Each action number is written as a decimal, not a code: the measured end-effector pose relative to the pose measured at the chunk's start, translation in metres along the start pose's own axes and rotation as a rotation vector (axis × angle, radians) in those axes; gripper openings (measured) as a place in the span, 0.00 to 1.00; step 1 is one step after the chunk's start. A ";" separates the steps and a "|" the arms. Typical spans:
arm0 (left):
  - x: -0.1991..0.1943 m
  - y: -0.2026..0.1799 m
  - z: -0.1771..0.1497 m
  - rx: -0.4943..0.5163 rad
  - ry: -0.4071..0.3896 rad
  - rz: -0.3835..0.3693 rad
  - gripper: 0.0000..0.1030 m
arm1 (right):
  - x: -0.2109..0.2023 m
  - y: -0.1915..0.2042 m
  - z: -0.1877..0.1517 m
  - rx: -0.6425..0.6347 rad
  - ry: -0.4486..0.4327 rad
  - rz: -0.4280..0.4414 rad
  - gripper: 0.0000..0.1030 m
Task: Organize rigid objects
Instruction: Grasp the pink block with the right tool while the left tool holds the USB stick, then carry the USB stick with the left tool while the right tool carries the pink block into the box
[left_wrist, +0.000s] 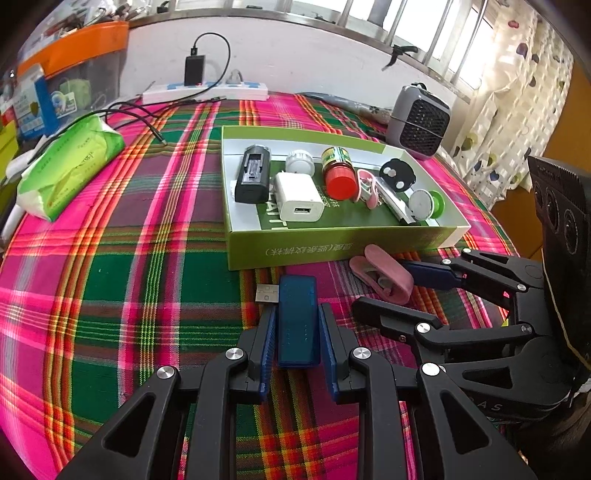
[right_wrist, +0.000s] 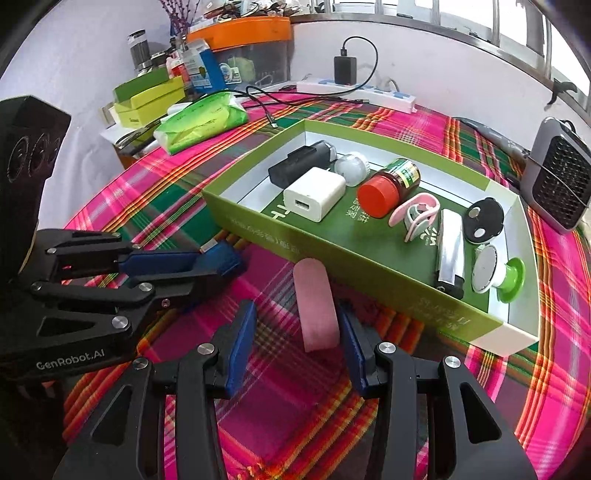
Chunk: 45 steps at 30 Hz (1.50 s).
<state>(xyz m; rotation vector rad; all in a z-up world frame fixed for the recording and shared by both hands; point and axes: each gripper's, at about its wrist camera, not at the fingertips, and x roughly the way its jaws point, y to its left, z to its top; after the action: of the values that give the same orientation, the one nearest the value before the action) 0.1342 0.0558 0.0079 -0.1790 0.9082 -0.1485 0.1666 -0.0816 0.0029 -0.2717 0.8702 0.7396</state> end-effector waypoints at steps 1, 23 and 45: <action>0.000 0.000 0.000 0.001 0.000 0.001 0.21 | 0.000 0.000 0.000 0.000 -0.001 -0.002 0.44; -0.004 -0.012 -0.001 0.041 -0.022 0.041 0.21 | -0.006 0.003 -0.006 0.037 -0.010 -0.054 0.18; -0.030 -0.027 0.004 0.075 -0.092 0.048 0.21 | -0.035 0.007 -0.010 0.096 -0.084 -0.051 0.18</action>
<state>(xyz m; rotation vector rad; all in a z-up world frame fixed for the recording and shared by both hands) 0.1172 0.0358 0.0392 -0.0932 0.8129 -0.1285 0.1413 -0.0980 0.0247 -0.1754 0.8134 0.6553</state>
